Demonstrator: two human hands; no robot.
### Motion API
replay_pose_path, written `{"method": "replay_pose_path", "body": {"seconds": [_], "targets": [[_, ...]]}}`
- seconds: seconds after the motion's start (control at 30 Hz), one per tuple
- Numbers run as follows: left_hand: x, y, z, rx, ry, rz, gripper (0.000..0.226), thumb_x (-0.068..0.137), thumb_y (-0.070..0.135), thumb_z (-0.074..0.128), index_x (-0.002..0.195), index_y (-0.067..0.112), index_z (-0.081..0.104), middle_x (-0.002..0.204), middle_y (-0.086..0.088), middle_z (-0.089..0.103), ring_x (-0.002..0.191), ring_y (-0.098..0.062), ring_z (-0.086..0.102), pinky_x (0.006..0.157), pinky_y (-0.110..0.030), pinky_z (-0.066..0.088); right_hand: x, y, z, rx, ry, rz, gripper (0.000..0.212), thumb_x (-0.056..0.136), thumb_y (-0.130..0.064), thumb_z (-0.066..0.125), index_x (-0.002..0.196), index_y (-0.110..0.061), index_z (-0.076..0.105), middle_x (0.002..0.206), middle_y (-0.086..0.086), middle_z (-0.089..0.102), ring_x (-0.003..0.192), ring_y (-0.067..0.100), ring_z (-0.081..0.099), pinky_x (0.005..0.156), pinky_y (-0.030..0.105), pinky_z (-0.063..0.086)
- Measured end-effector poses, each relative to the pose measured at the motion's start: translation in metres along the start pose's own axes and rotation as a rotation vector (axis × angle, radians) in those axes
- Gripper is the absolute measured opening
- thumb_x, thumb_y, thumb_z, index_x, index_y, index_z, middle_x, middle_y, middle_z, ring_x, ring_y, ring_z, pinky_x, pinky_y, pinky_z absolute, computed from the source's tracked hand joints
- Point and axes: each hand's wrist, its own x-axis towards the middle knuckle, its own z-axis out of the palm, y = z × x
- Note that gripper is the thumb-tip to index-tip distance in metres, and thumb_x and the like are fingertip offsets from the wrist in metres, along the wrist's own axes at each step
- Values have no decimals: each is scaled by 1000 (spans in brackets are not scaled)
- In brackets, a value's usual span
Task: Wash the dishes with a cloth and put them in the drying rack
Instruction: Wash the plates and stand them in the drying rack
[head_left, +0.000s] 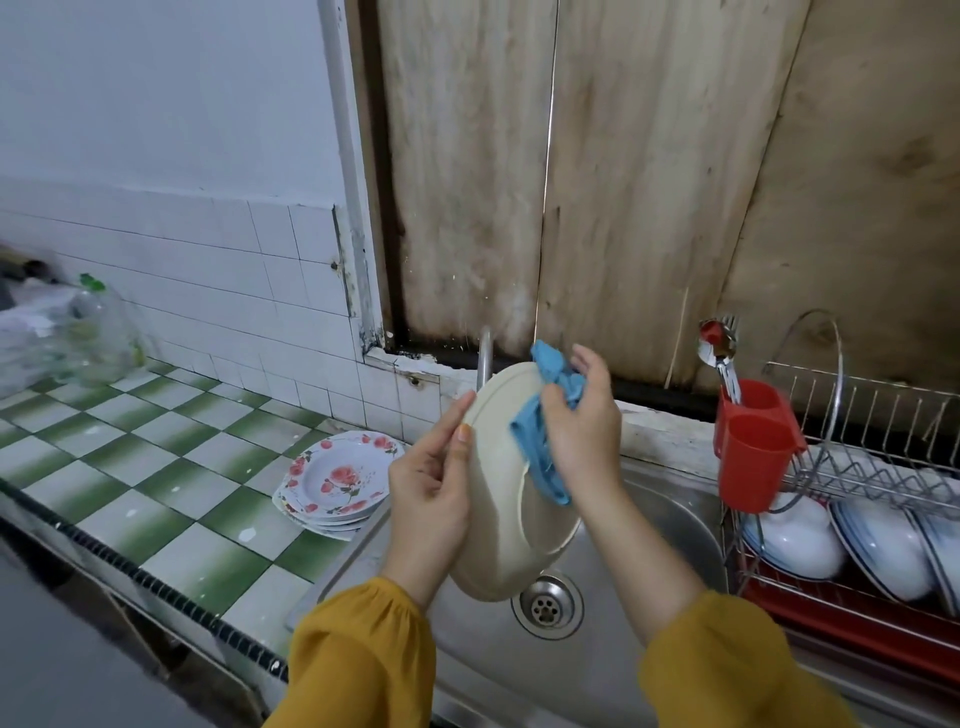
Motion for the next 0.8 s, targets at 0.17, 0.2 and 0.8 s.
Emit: {"method": "replay_pose_path", "body": {"seconds": [0.17, 0.2, 0.8], "targets": [[13, 1, 5, -13, 86, 2, 29, 99, 9, 49, 112, 29, 66, 112, 1, 72, 106, -11, 67, 92, -25, 53, -63, 7, 20, -338, -33, -697, 49, 87, -23, 45, 133, -9, 53, 144, 12, 48, 139, 32, 36, 115, 49, 28], [17, 3, 5, -50, 135, -8, 29, 100, 9, 49, 112, 29, 67, 113, -3, 72, 107, -14, 67, 93, -27, 53, -70, 19, 18, -383, -20, -783, 50, 88, -23, 46, 136, -11, 50, 147, 11, 45, 142, 33, 32, 115, 53, 28], [9, 18, -1, 62, -196, 57, 27, 94, 9, 53, 113, 24, 65, 95, 20, 72, 91, 4, 66, 80, -12, 50, -13, 14, -27, -166, -121, -299, 55, 95, -39, 36, 147, -22, 36, 156, -12, 20, 149, 15, 11, 121, 28, 2]]}}
